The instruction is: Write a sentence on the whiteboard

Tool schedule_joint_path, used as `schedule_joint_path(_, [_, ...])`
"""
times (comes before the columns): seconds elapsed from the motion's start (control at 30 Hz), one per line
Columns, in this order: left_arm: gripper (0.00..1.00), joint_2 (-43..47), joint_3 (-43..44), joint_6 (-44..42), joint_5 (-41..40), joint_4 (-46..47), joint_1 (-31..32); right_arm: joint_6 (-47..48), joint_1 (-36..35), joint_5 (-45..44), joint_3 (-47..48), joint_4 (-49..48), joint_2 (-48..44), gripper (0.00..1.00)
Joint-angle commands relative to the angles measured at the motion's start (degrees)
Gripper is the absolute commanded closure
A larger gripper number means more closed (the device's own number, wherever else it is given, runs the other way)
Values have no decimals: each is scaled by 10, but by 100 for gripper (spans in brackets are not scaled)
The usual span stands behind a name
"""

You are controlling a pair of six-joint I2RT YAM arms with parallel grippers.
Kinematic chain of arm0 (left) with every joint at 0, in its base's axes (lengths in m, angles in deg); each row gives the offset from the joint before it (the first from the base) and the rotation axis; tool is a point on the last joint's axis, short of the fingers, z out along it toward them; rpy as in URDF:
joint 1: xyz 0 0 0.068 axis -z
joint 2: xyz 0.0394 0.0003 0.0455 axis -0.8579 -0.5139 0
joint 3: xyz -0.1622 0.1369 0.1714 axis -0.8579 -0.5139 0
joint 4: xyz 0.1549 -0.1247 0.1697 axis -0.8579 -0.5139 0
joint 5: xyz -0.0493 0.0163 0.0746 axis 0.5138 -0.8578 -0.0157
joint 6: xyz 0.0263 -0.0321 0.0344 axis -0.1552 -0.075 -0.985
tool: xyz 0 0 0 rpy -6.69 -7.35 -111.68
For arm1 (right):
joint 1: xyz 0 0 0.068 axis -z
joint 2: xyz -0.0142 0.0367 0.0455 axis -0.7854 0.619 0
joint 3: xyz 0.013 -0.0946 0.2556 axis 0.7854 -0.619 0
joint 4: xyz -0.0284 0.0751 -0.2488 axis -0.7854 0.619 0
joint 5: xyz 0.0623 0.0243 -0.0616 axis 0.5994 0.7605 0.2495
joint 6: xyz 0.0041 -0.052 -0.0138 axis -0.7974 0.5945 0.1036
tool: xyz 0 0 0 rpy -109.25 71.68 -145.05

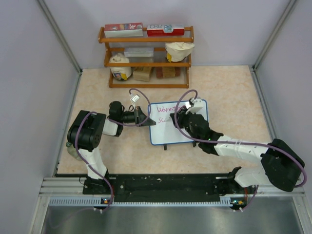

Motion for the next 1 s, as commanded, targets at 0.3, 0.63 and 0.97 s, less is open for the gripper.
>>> schedule_joint_path(0.3, [100, 0, 4, 5, -3, 13, -1, 26, 18, -30, 44, 16, -3, 100])
schedule_joint_path(0.63, [100, 0, 4, 6, -3, 14, -1, 25, 21, -16, 40, 22, -1, 100])
schedule_joint_path(0.97, [100, -2, 4, 6, -3, 14, -1, 5, 21, 9, 9, 18, -1, 100])
